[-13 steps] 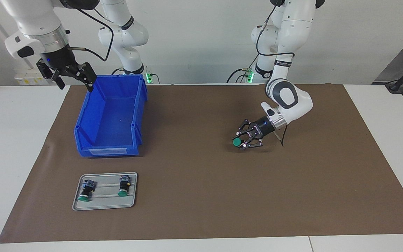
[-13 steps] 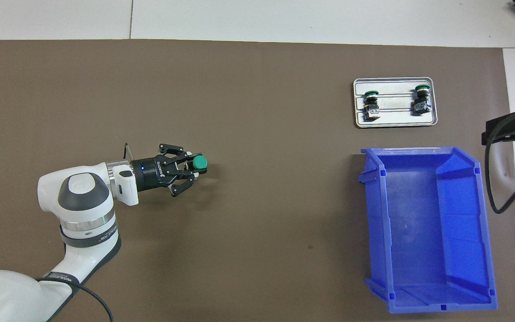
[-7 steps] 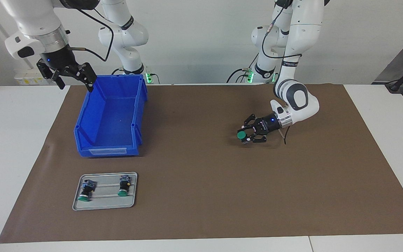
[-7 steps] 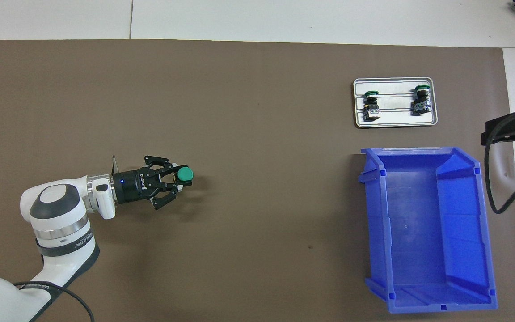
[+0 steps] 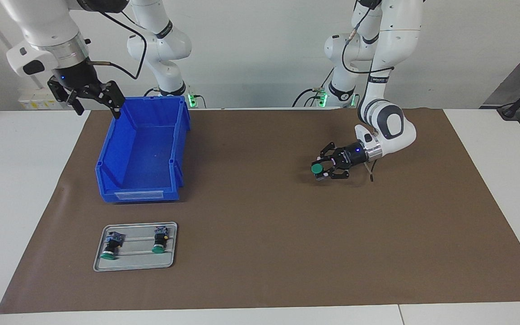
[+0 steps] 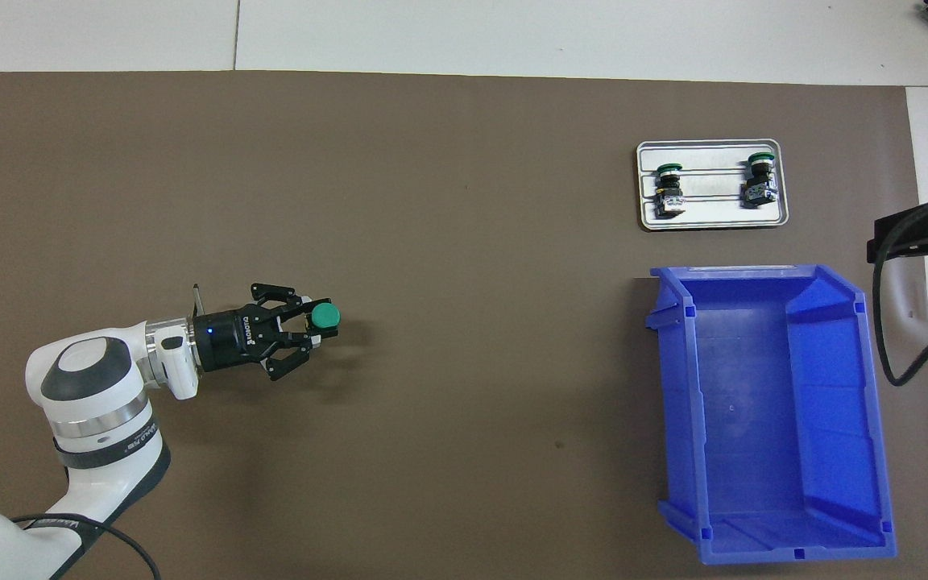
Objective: Place and press button with both arms
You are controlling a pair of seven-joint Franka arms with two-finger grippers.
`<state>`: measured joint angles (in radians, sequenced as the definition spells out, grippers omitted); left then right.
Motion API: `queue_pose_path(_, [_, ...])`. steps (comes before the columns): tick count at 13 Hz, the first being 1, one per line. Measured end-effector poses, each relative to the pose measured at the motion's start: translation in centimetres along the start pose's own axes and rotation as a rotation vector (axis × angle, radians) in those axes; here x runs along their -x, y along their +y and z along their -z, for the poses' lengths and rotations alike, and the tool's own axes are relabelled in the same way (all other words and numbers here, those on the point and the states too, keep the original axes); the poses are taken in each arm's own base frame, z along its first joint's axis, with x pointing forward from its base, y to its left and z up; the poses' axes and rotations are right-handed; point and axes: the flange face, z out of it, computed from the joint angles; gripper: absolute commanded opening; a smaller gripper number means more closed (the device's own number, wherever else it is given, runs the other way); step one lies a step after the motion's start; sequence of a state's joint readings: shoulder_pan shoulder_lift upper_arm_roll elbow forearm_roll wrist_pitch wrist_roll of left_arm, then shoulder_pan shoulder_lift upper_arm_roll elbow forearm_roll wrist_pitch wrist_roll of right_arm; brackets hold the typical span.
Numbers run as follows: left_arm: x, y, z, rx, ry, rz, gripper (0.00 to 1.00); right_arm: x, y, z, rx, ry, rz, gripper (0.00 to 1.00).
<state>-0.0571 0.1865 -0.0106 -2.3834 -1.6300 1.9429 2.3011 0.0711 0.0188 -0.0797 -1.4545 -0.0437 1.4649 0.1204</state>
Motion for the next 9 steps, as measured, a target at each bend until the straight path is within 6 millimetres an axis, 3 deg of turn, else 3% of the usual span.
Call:
queue_pose_path(1, [0.2,0.1,0.0,0.002,-0.002,0.004,0.43,0.0,0.0,0.0,0.0,0.0,0.0,1.0])
queue_pose_path(5, [0.9,0.5,0.2,0.006,-0.013,0.008,0.86,0.0,0.0,0.0,0.0,0.0,0.0,1.0])
queue_pose_path(9, [1.3,-0.5,2.8,-0.001,-0.051,-0.014,0.87,0.0,0.0,0.0,0.0,0.0,0.0,1.0])
